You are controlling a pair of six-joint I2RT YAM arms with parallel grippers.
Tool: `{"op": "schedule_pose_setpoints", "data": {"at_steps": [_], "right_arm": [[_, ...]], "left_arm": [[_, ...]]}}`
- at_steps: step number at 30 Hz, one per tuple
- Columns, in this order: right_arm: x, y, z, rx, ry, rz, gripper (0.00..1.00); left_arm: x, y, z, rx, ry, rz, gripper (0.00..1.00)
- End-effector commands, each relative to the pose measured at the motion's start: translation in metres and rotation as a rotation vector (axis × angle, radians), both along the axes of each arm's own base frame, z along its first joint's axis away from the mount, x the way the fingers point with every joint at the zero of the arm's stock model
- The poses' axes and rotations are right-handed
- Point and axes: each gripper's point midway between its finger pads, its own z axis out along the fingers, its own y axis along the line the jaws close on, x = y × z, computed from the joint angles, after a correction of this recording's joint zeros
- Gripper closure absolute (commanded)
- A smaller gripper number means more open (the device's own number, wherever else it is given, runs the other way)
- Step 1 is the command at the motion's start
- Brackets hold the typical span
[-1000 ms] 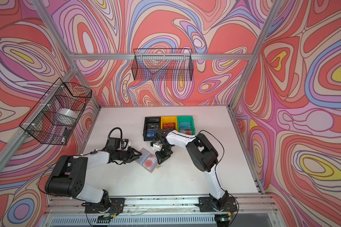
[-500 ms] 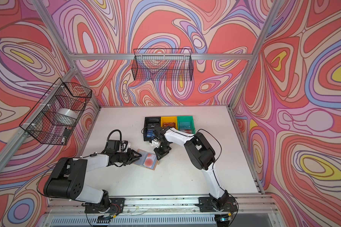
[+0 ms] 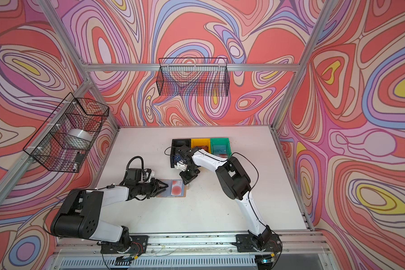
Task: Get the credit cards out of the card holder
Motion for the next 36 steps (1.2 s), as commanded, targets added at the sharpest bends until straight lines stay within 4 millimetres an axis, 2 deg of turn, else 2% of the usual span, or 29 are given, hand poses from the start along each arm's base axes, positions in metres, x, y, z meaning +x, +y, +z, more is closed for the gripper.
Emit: {"op": "schedule_pose_setpoints", "data": {"at_steps": [1,7,11,17,23,36], "right_arm": [[0.012,-0.006,0.007,-0.028,-0.073,0.009,0.7],[0.007,-0.001,0.049,0.06,-0.118,-0.015,0.7],[-0.012,0.012,0.055,0.139,-0.052,-0.003,0.74],[-0.031,0.025,0.036,0.184,0.036,-0.014,0.82],[-0.032,0.024,0.019,0.164,0.056,-0.03,0.86],[-0.031,0.015,-0.011,0.074,0.08,-0.035,0.88]], "left_arm": [[0.001,-0.002,0.008,-0.021,-0.019,0.007,0.66],[0.009,-0.003,0.034,-0.03,-0.077,0.009,0.66],[0.014,-0.004,0.041,-0.031,-0.094,0.005,0.66],[0.018,-0.012,0.025,-0.068,-0.067,0.0,0.67],[0.017,-0.015,0.008,-0.088,-0.04,0.012,0.68],[0.009,-0.012,-0.004,-0.032,-0.007,-0.003,0.72]]}}
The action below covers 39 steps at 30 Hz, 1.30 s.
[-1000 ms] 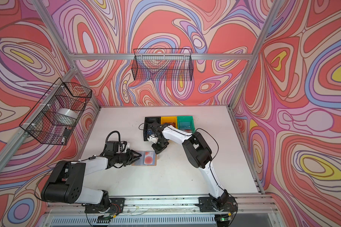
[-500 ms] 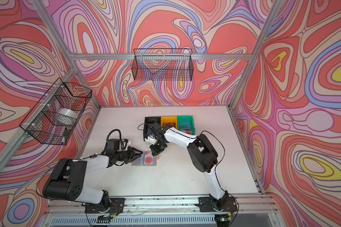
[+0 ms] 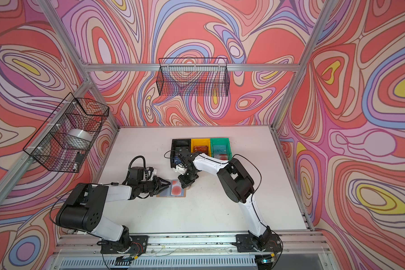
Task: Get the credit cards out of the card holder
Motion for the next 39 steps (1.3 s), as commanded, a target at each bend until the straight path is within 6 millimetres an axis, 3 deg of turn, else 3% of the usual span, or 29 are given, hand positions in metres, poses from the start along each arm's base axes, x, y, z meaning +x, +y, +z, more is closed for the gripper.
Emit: {"op": "schedule_pose_setpoints", "data": {"at_steps": [1,16,35,39], "right_arm": [[0.001,-0.003,-0.015,-0.042,0.009,-0.002,0.88],[0.0,0.002,-0.022,-0.038,0.036,0.002,0.88],[-0.002,0.002,-0.027,-0.039,0.054,0.003,0.88],[-0.004,0.0,-0.029,-0.046,0.06,0.001,0.88]], "left_arm": [[-0.004,0.001,-0.006,0.027,0.009,-0.01,0.73],[-0.005,-0.006,-0.016,0.014,0.027,-0.026,0.79],[0.0,-0.012,-0.014,-0.022,0.012,-0.028,0.84],[-0.001,-0.012,-0.016,-0.02,0.017,-0.029,0.9]]}}
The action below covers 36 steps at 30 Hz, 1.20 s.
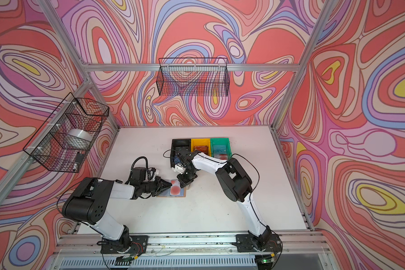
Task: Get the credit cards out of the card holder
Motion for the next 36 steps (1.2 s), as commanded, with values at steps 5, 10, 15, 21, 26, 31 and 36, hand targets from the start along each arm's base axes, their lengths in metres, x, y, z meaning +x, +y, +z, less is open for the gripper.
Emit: {"op": "schedule_pose_setpoints", "data": {"at_steps": [5,10,15,21,26,31,36], "right_arm": [[-0.006,-0.009,-0.028,-0.062,0.036,-0.005,0.88],[-0.008,-0.011,-0.03,-0.072,0.042,-0.004,0.88],[-0.009,-0.013,-0.034,-0.082,0.047,-0.003,0.87],[-0.01,-0.014,-0.034,-0.088,0.046,0.0,0.87],[-0.01,-0.015,-0.035,-0.095,0.048,0.001,0.87],[-0.011,-0.015,-0.035,-0.098,0.05,0.003,0.86],[-0.01,-0.015,-0.033,-0.092,0.047,0.005,0.85]], "left_arm": [[-0.008,-0.001,-0.01,0.014,0.033,-0.011,0.98],[-0.014,0.003,-0.014,0.041,0.049,-0.017,0.99],[-0.015,0.006,-0.014,0.046,0.053,-0.013,1.0],[-0.015,0.014,-0.011,0.033,0.053,0.005,1.0],[-0.015,0.024,-0.004,0.029,0.042,0.021,1.0],[-0.016,0.034,0.006,0.055,0.033,0.031,1.0],[-0.022,0.046,0.012,0.123,0.038,0.036,1.0]]}}
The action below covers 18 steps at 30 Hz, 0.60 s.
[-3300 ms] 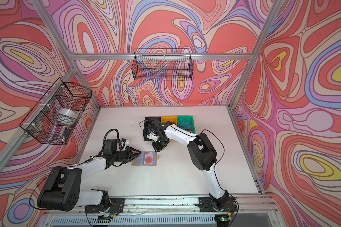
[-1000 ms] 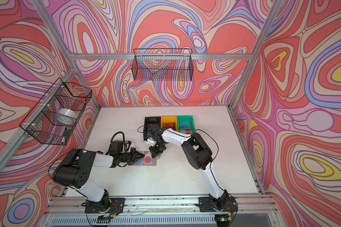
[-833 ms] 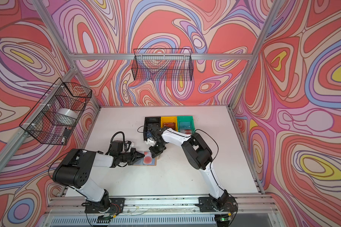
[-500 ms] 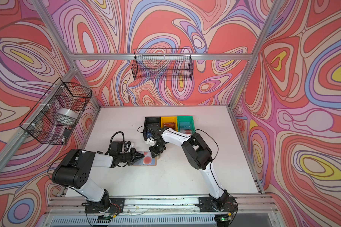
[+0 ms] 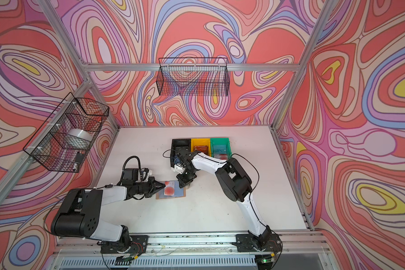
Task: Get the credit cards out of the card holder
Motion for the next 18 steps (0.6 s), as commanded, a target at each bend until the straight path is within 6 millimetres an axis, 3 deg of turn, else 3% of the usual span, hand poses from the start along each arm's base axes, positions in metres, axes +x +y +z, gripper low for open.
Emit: {"op": "schedule_pose_setpoints", "data": {"at_steps": [1,6,14,18], "right_arm": [[-0.008,-0.017,-0.029,-0.1,0.033,0.001,0.85],[0.001,-0.014,-0.004,-0.066,-0.037,0.005,0.83],[0.015,-0.007,0.064,0.03,-0.189,-0.004,0.76],[0.017,-0.006,0.08,0.047,-0.199,-0.017,0.72]], "left_arm": [[-0.012,0.012,-0.003,0.079,0.045,-0.002,1.0],[-0.013,0.022,0.012,0.118,0.021,0.023,1.0],[-0.007,0.03,0.05,0.171,-0.043,0.032,1.0],[-0.006,0.031,0.064,0.184,-0.072,0.033,1.0]]}}
